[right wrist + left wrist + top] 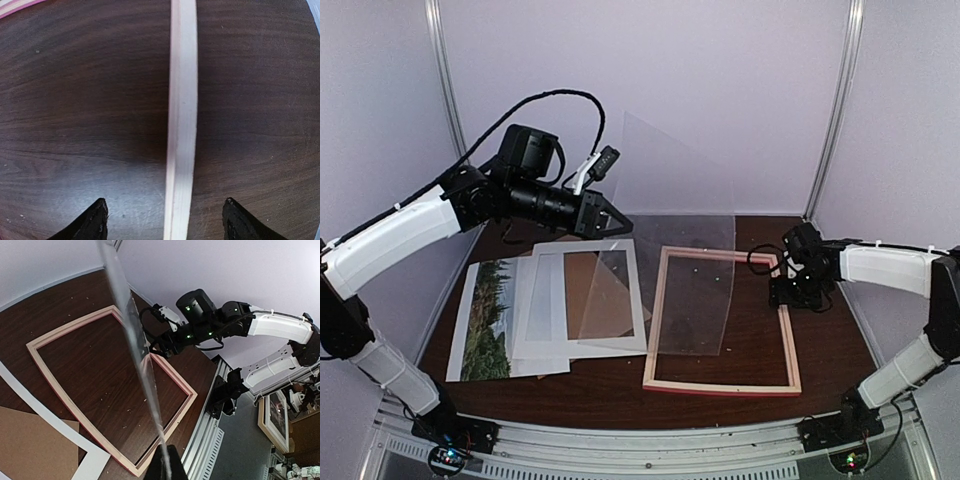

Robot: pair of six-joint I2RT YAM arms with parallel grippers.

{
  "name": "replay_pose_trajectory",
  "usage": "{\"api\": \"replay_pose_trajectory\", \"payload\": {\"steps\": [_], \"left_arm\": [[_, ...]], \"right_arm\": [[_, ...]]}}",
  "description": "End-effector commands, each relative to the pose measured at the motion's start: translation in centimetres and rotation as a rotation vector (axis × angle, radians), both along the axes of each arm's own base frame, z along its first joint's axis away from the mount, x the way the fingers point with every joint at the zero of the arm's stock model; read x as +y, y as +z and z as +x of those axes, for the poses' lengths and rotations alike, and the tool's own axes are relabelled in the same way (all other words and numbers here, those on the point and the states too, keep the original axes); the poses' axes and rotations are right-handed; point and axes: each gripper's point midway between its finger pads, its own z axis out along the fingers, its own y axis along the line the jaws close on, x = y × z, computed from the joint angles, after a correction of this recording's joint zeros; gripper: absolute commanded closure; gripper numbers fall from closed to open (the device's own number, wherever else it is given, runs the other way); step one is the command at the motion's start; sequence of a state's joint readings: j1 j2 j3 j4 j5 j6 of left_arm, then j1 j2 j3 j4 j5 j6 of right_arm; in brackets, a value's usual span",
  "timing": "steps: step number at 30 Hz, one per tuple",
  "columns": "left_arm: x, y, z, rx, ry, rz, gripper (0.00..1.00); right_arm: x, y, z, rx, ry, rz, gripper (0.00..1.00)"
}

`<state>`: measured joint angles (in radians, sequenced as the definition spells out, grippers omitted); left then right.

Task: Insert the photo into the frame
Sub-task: Move the frame body to the center of the board.

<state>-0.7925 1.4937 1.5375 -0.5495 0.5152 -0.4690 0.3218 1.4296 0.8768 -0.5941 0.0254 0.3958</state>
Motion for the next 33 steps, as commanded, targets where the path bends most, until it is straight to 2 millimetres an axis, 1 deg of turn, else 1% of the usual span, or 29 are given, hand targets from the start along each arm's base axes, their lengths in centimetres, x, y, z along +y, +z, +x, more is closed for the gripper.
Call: {"api": "replay_pose_trajectory", "payload": {"steps": [1,4,7,9,13,15,19,21,25,28,30,33], "left_arm": [[-1.1,4.2,0.0,-0.089,-0.021,-0.115,1.0],[-1.4,4.2,-0.1,-0.086,-0.035,-0.125,1.0],[-1.7,4.4,-0.3,-0.082,-0.045,-0.136,1.0],[-1.8,4.5,-0.4,-0.085,-0.05,-0.141,1.0],[-1.9,4.5,-0.4,-0.09,-0.047,-0.142,1.0],[-1.9,4.6,-0.4,-0.092,-0.046,-0.143,1.0],[-2.0,4.5,-0.3,-0.088,-0.044,-0.141,1.0],[-2.1,4.3,-0.2,-0.083,-0.044,-0.139,1.0],[-2.5,4.3,-0.2,-0.073,-0.043,-0.146,1.0],[-3.1,4.2,-0.3,-0.065,-0.052,-0.148,1.0],[-3.6,4.2,-0.5,-0.06,-0.061,-0.153,1.0],[-4.4,4.2,-0.7,-0.042,-0.069,-0.168,1.0]], "right_arm": [[-2.7,-2.9,-0.3,0.059,-0.061,-0.055,0.23],[-1.8,-4.5,0.0,0.096,-0.043,0.018,0.26],[-1.5,-5.7,0.1,0.126,-0.039,0.033,0.3],[-1.3,-5.9,0.2,0.136,-0.032,0.037,0.35],[-0.9,-5.9,0.3,0.135,-0.019,0.053,0.54],[-0.7,-5.9,0.3,0.141,-0.005,0.055,0.61],[0.1,-6.0,0.3,0.153,0.035,0.071,0.7],[0.7,-6.0,0.4,0.159,0.06,0.07,0.73],[2.1,-6.0,0.4,0.169,0.11,0.063,0.76],[2.9,-5.6,0.5,0.162,0.125,0.08,0.76],[3.2,-5.1,0.6,0.147,0.126,0.094,0.72],[2.4,-4.0,0.9,0.119,0.103,0.078,0.61]]}}
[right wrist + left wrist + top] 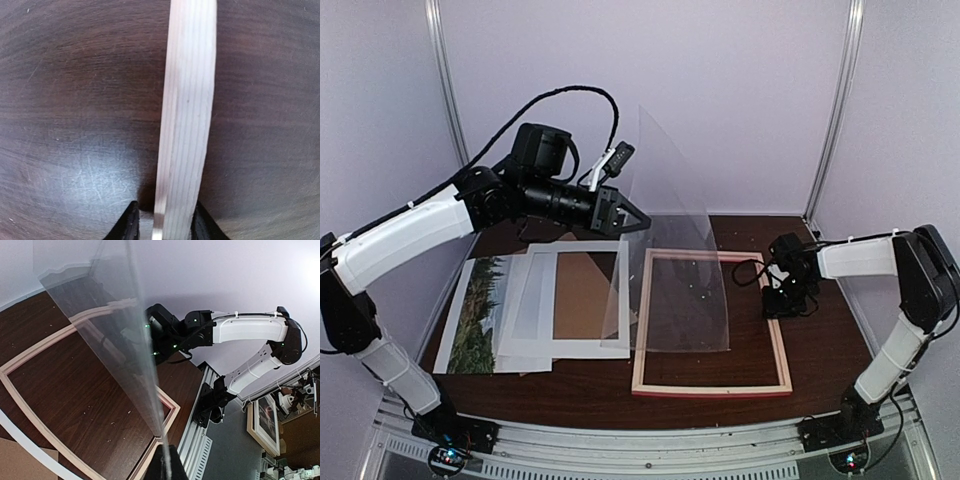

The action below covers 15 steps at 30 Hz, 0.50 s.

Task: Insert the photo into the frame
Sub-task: Move the frame body to the center of the board.

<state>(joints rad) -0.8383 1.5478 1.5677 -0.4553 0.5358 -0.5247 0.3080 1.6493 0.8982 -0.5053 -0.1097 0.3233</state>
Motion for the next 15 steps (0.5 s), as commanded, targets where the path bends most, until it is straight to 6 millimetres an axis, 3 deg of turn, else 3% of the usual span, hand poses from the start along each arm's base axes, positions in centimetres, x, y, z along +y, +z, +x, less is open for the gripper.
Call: {"api": "replay_pose_trajectory", "payload": {"steps": [1,7,15], "left_arm": [[-1.7,3.3,-0.2,-0.042,-0.029,-0.111,1.0],[-4.1,3.4,-0.6,0.0,-0.057,-0.155,1.0],[-9.7,3.4,-2.8,0.047,-0.19,-0.204,1.0]], "right_arm": [[-0.1,2.0,0.3,-0.028,-0.012,0.016,0.56],[-4.8,5.4,0.7,-0.107,-0.135,-0.001,0.42],[-11.6,9.5,0.2,-0.22,-0.343,0.009,0.39]]}}
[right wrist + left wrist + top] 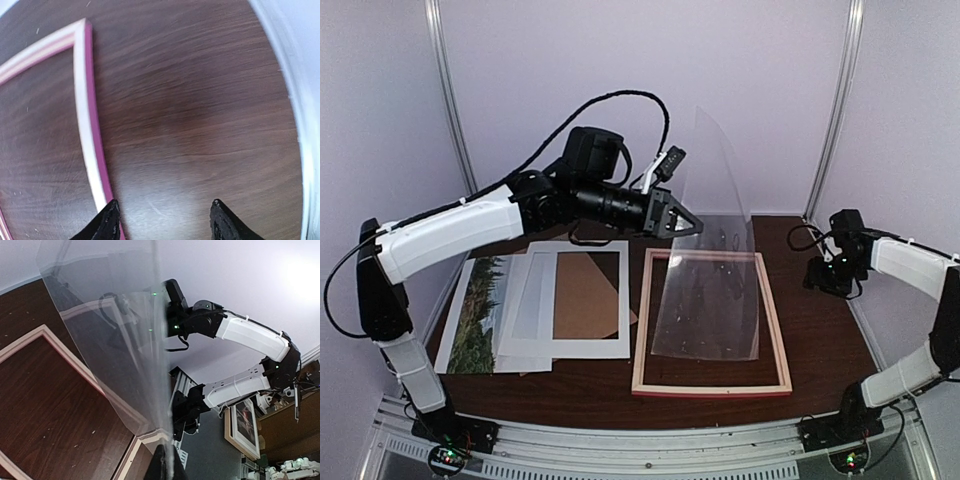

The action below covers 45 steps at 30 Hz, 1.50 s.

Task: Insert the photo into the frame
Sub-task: Move the frame body to the center of the board, then place the glass panel in the frame body.

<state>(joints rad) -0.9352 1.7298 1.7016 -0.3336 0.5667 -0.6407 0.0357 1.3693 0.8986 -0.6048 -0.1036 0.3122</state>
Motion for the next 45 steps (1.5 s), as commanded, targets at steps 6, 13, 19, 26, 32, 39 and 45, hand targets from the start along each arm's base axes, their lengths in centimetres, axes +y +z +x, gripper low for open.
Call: {"api": "replay_pose_trajectory", "payload": {"steps": [6,13,19,26,32,39,45], "left_arm": [[-5.2,-0.5,0.1,0.107,-0.058,-0.157,1.0],[-5.3,-10.6,5.3,0.352,0.117,-0.09,1.0],[-3.6,-19.8,8.2,0.449,0.214,0.061,1.0],[-1.7,-25.2,9.4,0.499,0.252,0.182,1.0],[-0.9,-26.4,9.6,0.519,0.246,0.207,1.0],[-1.0,-27.1,9.2,0.527,0.21,0.243,1.0],[-0.9,-27.4,9.2,0.525,0.185,0.278,1.0]], "right_arm": [[-4.0,3.7,-0.8,-0.105,-0.143,-0.018,0.39],[-3.5,3.5,-0.6,-0.097,-0.117,0.01,0.39],[-2.2,2.1,-0.3,-0.079,-0.092,0.076,0.39],[-0.4,-0.1,-0.2,-0.026,-0.041,0.094,0.39],[1.6,-0.7,0.3,-0.019,0.024,0.101,0.39],[4.0,-1.5,0.3,-0.005,0.105,0.112,0.36],[5.3,-2.4,-0.1,0.013,0.154,0.101,0.29]]}}
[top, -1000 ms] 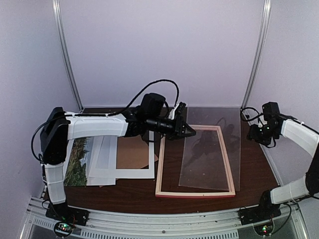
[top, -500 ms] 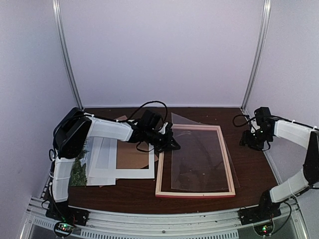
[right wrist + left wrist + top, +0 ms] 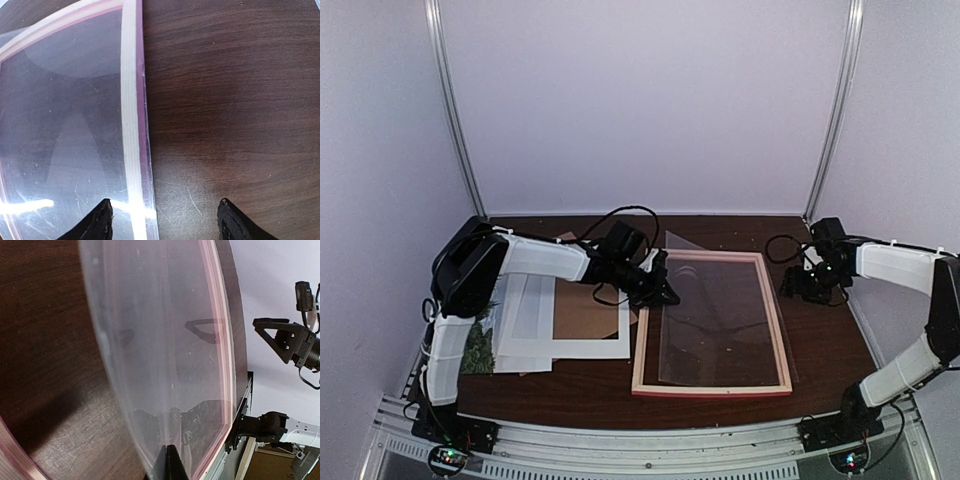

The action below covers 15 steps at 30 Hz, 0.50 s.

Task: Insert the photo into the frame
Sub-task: Place the glass panel in the frame body.

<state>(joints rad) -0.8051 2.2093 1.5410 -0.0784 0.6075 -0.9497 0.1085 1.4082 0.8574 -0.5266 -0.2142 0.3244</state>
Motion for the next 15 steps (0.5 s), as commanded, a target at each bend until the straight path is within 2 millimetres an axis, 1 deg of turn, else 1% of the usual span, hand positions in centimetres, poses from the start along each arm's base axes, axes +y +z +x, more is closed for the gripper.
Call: {"api": "replay_pose_trajectory", "payload": {"steps": [1,8,15], "left_arm": [[-0.15,0.04,0.24,-0.015,-0.047,0.003,1.0],[0.06,0.11,0.55,-0.024,-0.051,0.022,1.0],[0.08,0.29,0.58,-0.028,-0.05,0.023,1.0]], "right_arm": [[1.09,-0.85,-0.15,0.002,0.045,-0.003,0.27],[1.3,-1.05,-0.15,0.006,0.051,-0.009,0.21],[1.33,-1.27,0.01,0.014,0.05,-0.011,0.19]]}}
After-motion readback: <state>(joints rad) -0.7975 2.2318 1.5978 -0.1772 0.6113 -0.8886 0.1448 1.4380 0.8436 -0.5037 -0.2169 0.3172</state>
